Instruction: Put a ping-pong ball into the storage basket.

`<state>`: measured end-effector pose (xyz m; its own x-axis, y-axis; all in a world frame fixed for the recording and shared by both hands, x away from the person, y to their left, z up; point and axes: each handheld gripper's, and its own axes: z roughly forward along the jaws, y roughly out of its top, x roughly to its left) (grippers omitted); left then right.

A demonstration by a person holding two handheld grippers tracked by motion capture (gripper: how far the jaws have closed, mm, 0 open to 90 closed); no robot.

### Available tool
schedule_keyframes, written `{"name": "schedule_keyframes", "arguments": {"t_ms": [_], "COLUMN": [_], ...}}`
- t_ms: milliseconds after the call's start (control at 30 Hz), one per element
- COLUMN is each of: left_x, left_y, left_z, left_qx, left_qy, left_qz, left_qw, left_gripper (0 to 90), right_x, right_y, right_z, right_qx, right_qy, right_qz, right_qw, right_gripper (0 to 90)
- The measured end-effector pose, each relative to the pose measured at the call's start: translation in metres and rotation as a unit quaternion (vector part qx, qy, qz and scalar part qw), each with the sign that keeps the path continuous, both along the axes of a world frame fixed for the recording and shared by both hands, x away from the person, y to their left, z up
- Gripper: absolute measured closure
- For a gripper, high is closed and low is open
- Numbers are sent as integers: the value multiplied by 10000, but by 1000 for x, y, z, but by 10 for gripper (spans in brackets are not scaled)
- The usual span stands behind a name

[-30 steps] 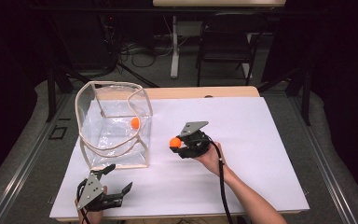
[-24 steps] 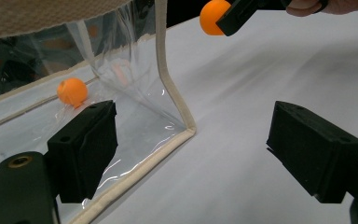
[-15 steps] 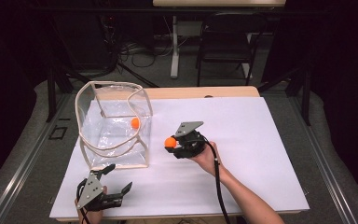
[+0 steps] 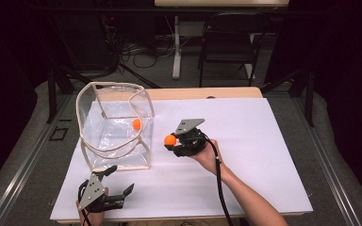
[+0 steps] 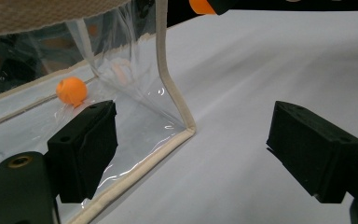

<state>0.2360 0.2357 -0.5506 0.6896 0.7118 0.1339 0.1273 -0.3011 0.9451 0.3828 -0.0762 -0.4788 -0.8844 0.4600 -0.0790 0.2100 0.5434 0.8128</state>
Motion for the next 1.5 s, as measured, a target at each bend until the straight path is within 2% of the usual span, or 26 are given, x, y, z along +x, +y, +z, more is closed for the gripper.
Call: {"name": "schedule_keyframes", "arguments": {"t_ms": [300, 500, 1500], "left_x": [1, 1, 1], "left_y": [0, -1, 0], "left_z": [-1, -1, 0], "left_qx": [0, 2, -35], "left_qy": [24, 2, -31], "left_qz": [-22, -33, -23], "left_qw": [10000, 10000, 10000], "left_gripper": [156, 157, 156], "right_x": [-1, -1, 6], "right_y": [5, 9, 20], "right_z": [9, 14, 50], "right_qx": [60, 125, 364], "right_qy": [-103, 7, -19], "right_qz": [62, 155, 286], "right_qw": [9999, 9998, 9989], "right_gripper": [510, 510, 510]}}
